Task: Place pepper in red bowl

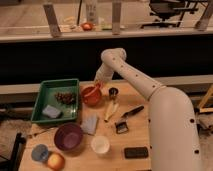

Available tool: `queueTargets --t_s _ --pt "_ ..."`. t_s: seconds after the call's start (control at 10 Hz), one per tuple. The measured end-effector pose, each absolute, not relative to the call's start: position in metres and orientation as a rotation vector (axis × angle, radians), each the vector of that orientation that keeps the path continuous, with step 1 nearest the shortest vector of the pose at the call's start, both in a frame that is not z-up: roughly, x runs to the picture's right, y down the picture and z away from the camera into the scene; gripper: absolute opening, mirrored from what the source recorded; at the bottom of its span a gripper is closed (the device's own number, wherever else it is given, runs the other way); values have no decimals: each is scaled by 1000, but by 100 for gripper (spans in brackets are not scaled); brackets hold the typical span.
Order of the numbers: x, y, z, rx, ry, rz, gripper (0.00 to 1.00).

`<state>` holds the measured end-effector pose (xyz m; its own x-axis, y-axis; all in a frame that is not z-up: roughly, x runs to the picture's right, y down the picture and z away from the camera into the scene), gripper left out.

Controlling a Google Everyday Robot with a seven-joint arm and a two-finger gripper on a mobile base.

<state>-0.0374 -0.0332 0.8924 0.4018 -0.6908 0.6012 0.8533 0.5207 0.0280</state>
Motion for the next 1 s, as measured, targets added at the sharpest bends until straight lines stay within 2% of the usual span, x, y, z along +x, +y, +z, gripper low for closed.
queueTargets --t_s 1.0 --pt "-69 -14 884 -330 -637 -1093 0"
